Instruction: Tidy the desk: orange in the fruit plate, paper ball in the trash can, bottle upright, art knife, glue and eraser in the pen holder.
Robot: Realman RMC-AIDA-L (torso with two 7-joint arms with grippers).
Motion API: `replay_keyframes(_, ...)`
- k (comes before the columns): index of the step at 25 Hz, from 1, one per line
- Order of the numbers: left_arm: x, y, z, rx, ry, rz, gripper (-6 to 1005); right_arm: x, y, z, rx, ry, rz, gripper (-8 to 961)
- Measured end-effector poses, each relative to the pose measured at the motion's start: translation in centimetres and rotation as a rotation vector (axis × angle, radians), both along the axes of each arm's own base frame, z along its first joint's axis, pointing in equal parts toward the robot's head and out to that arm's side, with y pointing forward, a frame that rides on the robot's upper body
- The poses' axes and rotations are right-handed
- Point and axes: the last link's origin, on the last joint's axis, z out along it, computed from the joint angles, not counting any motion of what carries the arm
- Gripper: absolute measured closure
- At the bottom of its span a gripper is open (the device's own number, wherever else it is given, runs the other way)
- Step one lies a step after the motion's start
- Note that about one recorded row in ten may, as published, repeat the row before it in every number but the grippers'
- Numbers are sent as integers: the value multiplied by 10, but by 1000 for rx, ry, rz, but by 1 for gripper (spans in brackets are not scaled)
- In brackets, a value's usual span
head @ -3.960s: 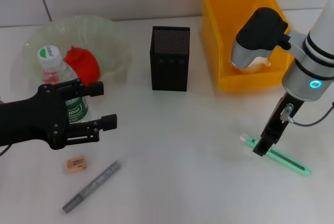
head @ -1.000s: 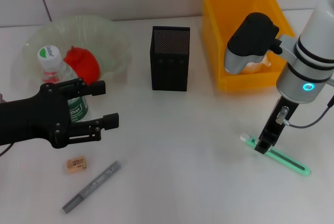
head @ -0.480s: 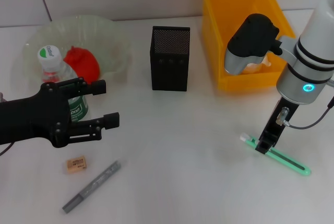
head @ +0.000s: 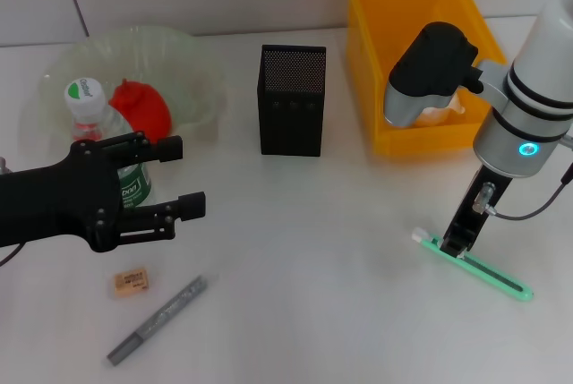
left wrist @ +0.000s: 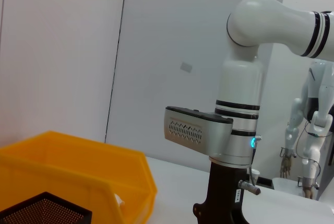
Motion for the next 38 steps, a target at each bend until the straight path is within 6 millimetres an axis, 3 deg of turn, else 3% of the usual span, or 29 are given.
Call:
replay_keyframes(5, 0, 0, 0, 0, 0, -1, 200, 1, 0, 0, -2, -1, -3, 830)
replay_keyframes(38, 0, 0, 0, -3, -1, -3, 201, 0, -1, -1, -10, -10, -1, 828)
